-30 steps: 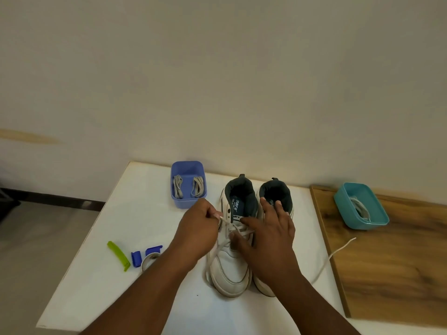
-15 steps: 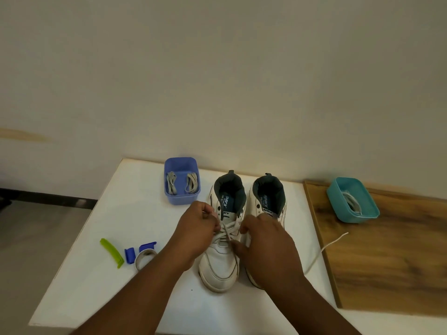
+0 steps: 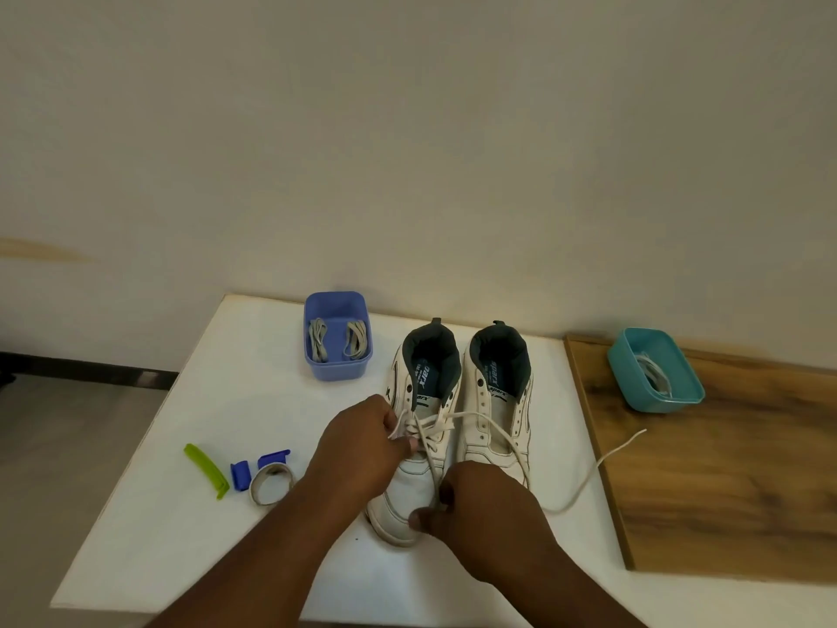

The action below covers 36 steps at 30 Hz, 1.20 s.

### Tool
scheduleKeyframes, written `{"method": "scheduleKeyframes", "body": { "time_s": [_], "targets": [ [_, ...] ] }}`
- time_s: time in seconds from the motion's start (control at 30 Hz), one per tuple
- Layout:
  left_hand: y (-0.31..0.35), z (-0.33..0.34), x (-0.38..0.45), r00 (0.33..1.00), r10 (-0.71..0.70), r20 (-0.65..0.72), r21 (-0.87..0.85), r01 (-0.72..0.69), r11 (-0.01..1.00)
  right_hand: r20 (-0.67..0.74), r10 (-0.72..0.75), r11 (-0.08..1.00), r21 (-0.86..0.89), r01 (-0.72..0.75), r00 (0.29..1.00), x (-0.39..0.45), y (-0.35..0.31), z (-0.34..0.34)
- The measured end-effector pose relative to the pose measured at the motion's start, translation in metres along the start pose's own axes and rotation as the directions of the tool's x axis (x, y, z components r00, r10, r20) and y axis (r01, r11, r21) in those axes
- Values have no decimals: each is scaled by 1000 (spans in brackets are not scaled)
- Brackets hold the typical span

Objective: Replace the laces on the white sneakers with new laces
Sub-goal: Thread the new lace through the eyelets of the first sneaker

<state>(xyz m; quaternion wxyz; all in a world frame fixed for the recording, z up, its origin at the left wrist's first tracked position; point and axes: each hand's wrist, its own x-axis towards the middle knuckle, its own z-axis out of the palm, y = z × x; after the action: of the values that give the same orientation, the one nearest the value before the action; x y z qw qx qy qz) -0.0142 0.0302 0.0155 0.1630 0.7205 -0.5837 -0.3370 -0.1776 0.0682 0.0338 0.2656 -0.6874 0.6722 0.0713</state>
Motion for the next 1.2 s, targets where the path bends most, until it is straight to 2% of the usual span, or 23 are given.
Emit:
{"method": "scheduleKeyframes", "body": {
  "time_s": [0.13,0.27,0.43,0.67,0.87,0.93,1.0,1.07,1.13,1.2],
  "targets": [
    [3,6,0,999,39,-5,64,-39,997,49,-5,998,60,2,999,-4,0,5],
    [5,9,1,999,47,-20,82,-45,996,-9,13,986,164,-11,1000,-9,-5,16],
    [2,6,8,999,33,-18,32,-32,999,-3,30,957,287,-28,1000,-9,-7,17],
    [0,6,13,1000,-4,-20,-36,3,999,64,38,952,302,-55,997,0,-2,13],
    [-1,8,19,999,-46,7,-129,47,991,202,47,822,548,-153,978,4,0,7],
    [-2,9,19,999,-44,5,-125,45,991,259,-15,751,640,-160,966,-1,-3,-4],
    [-1,9,18,999,-36,1,-117,36,993,295,-167,689,717,-103,941,-5,-9,-18],
    [0,7,17,999,-33,-22,-130,30,991,210,-322,698,711,82,923,-4,-9,-29],
    [1,6,17,999,-27,-45,-133,21,991,-70,-386,776,515,365,920,8,-1,-31],
    [2,5,16,998,-19,-64,-132,11,991,-393,-385,843,220,491,835,26,10,-30]
  ]
}}
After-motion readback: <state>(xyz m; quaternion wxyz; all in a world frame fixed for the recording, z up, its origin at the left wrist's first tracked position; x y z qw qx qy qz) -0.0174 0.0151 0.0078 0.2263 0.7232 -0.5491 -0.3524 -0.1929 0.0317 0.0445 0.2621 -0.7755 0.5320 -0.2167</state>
